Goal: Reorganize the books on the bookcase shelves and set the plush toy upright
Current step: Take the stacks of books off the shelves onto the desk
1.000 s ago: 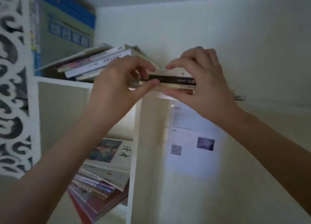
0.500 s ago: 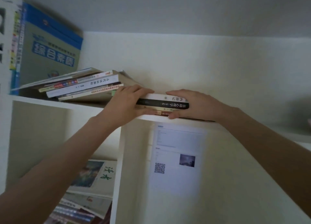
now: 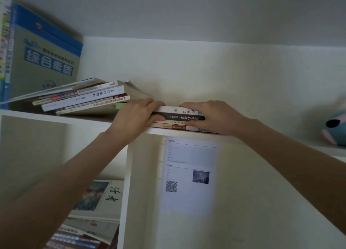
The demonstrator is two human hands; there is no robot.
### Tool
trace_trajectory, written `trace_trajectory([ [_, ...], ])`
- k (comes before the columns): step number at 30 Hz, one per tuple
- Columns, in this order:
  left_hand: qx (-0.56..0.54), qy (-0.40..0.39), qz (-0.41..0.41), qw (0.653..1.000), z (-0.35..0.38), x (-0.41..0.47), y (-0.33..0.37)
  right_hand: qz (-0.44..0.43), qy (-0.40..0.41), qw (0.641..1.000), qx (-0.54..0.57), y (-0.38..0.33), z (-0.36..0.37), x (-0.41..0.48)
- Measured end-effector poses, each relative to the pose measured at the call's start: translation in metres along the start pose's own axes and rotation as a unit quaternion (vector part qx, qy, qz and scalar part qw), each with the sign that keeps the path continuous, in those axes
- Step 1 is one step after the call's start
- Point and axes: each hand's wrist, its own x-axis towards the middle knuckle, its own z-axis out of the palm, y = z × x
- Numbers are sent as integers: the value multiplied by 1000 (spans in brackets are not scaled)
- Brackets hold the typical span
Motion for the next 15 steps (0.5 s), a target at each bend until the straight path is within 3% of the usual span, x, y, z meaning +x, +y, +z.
trace_trajectory([
  [4, -3, 65, 37, 997, -3, -6, 10, -20, 54, 994, -91, -4, -7, -23],
  [8, -30, 72, 53, 996, -16, -9, 36, -60, 189, 969, -145, -10, -19, -67],
  [12, -23, 118, 96, 988, -33, -1, 71, -62, 238, 955, -166, -8, -30, -116],
  [15, -10, 68, 111, 991, -23, -8, 93, -9, 211, 963, -165, -5, -22, -142],
])
